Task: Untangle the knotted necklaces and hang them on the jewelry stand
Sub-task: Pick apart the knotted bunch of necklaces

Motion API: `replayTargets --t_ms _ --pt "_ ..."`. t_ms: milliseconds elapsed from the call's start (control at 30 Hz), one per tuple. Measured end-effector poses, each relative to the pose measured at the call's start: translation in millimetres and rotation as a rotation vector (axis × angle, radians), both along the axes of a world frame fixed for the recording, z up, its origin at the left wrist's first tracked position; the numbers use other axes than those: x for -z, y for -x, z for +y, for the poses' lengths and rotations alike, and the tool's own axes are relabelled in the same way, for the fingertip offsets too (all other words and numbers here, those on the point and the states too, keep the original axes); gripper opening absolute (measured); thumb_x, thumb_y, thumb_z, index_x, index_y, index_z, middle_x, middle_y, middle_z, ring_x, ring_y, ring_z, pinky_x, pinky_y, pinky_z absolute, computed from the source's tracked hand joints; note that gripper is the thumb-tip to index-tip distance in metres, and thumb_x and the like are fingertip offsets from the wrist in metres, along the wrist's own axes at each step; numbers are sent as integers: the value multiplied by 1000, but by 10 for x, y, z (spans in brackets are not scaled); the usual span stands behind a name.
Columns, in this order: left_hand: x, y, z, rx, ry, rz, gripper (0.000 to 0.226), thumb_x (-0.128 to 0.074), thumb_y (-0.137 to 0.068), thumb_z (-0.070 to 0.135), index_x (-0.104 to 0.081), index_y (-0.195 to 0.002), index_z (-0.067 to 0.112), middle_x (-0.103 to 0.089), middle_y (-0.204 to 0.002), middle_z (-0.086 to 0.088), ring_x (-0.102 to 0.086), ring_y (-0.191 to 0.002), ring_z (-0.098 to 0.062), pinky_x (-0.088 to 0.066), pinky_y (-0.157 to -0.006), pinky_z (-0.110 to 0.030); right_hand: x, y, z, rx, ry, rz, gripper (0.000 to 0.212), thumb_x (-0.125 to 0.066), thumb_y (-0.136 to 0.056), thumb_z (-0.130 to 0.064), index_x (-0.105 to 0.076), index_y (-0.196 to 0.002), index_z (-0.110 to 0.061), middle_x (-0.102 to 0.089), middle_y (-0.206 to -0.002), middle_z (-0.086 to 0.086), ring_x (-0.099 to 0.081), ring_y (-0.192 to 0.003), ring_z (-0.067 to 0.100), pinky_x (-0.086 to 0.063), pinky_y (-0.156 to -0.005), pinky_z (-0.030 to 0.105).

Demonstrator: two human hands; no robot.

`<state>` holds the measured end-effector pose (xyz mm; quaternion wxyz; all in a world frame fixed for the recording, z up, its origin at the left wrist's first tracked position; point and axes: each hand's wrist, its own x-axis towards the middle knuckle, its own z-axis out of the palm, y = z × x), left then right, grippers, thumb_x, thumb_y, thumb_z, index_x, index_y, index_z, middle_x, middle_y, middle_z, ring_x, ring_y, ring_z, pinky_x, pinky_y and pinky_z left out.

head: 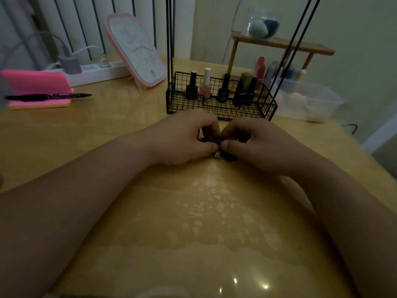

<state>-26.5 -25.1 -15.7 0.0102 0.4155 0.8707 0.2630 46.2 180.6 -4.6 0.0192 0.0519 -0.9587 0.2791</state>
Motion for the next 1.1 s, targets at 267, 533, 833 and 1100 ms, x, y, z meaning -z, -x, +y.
replayTargets --t_ms 267,533,833,1100 --pt "-67 -6 -4 -99 -373 -268 4 -66 -101 22 -62 -99 22 -63 -78 6 -57 -63 1 -45 -57 -14 -31 -23 32 23 315 -4 6 -67 -99 -32 -73 -97 -29 -73 -90 -9 -68 -85 4 -51 -78 31" --pt "-109 -23 -19 -23 -470 -597 20 -55 -102 4 -65 -108 20 -70 -95 -3 -69 -81 -14 -59 -79 -34 -86 -18 -5 29 884 -73 12 -55 -104 -14 -65 -98 -12 -69 -79 1 -69 -86 22 -54 -88 39" --pt "-95 -59 -13 18 -390 -451 11 -68 -99 25 -67 -103 15 -72 -87 3 -68 -78 -6 -53 -71 -19 -22 -25 -51 -12 771 -79 21 -60 -104 -25 -70 -86 -20 -60 -75 1 -57 -80 26 -51 -79 39" --pt "-89 -18 -27 -12 -536 -588 18 -56 -105 20 -64 -89 19 -69 -96 -8 -69 -94 -24 -58 -87 -40 -62 -47 -65 53 771 -145 32 -51 -108 -36 -56 -83 -16 -46 -66 0 -55 -64 17 -44 -66 32"
